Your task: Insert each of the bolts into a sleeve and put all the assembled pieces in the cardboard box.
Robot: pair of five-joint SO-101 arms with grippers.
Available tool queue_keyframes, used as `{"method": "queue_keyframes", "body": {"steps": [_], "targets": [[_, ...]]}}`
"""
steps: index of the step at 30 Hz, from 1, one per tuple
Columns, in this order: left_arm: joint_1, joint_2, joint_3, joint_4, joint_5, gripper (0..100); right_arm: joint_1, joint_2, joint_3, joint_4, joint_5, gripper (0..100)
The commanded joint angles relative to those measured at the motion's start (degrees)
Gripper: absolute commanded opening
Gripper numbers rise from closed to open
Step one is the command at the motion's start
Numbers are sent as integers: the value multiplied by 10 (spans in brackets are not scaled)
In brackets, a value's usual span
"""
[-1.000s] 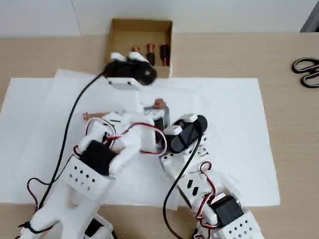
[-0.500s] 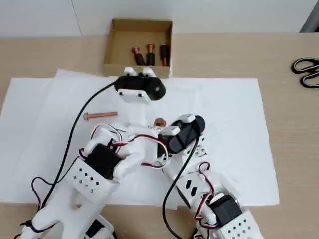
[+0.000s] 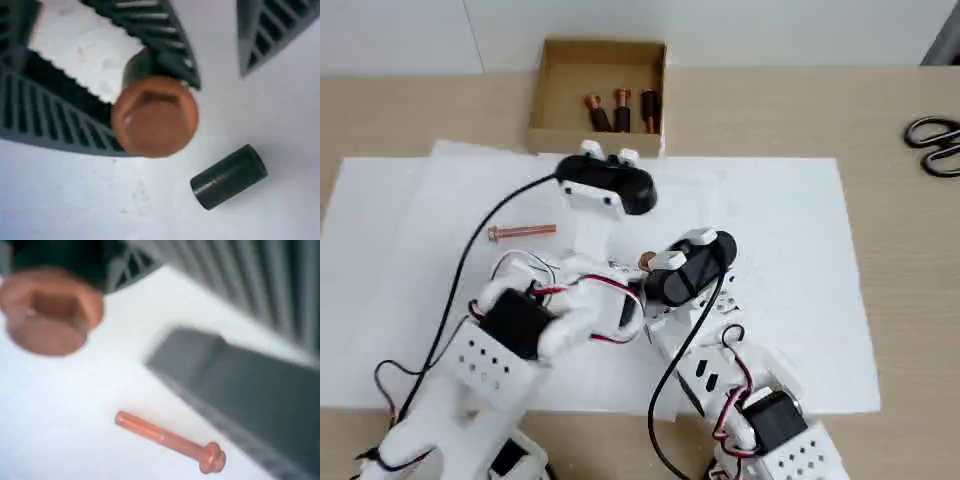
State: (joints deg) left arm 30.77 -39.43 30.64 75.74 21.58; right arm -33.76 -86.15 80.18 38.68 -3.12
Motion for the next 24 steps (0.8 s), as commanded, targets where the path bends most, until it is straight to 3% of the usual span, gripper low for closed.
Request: {"method": "queue_keyframes", "body": {"steps": [1,5,8,15,24], "targets": [[-34,-8,-58,15,-4,313,-2,-8,-13,-15,-2,3],[-71,-8,-98,33,-10,313,32,-2,-22,-9,-2,3],[-113,-8,-138,68,-61,313,67,-1,-42,17,-2,3],[-200,-8,-209,120,-96,313,75,33,-96,65,32,2],[-280,-8,-191,142,-97,313,86,407,-430,59,43,2]]}}
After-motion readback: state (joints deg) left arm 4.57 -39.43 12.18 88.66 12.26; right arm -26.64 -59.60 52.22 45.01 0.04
